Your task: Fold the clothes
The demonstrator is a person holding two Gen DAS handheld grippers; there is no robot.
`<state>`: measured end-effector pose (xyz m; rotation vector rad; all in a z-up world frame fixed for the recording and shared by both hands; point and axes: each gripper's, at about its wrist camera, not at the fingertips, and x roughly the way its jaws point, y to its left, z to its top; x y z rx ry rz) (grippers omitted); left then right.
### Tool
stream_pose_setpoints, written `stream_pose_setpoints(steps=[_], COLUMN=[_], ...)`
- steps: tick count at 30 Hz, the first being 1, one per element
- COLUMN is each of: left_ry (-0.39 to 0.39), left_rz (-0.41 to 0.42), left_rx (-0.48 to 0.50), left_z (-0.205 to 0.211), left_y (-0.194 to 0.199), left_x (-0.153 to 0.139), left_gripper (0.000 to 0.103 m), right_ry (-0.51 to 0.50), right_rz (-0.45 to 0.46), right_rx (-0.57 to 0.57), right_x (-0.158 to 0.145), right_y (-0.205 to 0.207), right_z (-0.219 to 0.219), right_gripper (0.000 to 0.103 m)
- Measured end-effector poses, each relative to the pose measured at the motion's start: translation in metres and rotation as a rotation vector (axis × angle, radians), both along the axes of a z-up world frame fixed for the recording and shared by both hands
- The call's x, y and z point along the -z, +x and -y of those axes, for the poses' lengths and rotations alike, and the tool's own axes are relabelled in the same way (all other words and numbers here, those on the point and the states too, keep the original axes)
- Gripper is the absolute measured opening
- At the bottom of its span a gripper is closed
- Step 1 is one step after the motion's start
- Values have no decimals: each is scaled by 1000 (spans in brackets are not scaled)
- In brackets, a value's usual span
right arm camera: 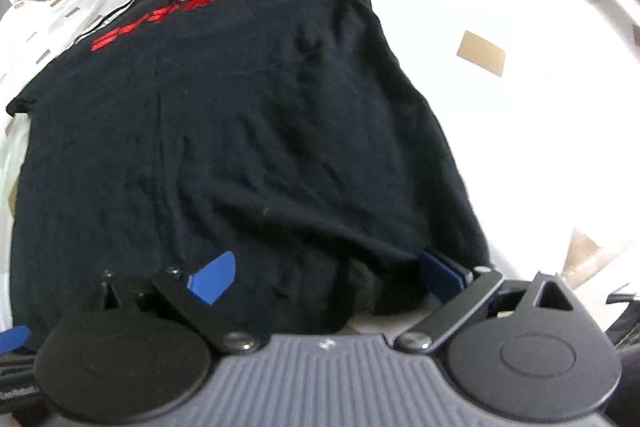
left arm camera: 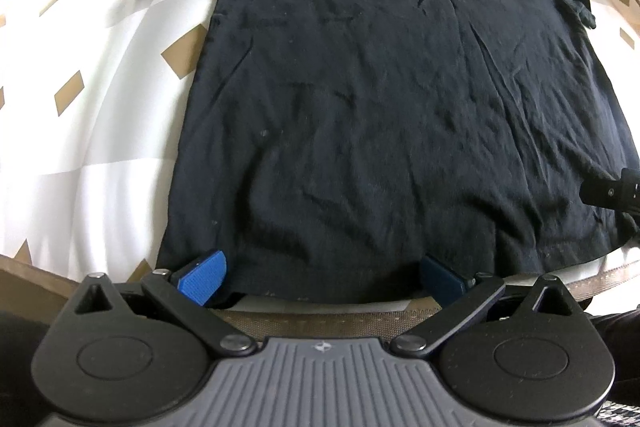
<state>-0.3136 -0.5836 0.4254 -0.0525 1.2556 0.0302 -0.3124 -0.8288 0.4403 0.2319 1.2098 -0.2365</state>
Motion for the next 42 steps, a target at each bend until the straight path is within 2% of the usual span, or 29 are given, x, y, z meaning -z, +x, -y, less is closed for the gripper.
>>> stream_pose_setpoints(steps=[3, 8, 14, 16, 21, 24, 28, 34, 37, 42], left_ry=[4, 15, 35, 42, 56, 58, 65, 90, 70, 75], left_rz=[-2, -2, 1, -1, 2, 4, 7, 6, -2, -1], left_rx=[-6, -42, -90, -106, -130, -136, -139, -198, -254, -257], left_z=[-1, -7, -17, -19, -22, -23, -23, -30, -38, -34], left_y=[-1, -1, -2, -3, -3, -4, -5, -6, -7, -7], left_x=[0, 0, 1, 0, -1, -1, -1, -2, -1, -1], left_gripper=[103, 103, 103, 103, 103, 103, 103, 103, 103, 103], right_ry=[-33, -30, -40, -55, -39, -29, -63, -64, -65, -66], right_rz=[-27, -47, -58, -26, 61, 58, 9, -5, -11, -14], right_rx=[-4, 80, 115, 96, -51, -126, -171, -196, -203, -200], right_x=[4, 6, 6, 2, -4, 1, 11, 14, 11, 12], right_y=[0, -3, -4, -4, 1, 5, 7, 8, 10, 9], right_z=[-2, 8, 10, 6, -17, -30, -38, -44, -46, -44], right_gripper=[100, 102, 101, 98, 98, 98, 100, 101, 102, 102])
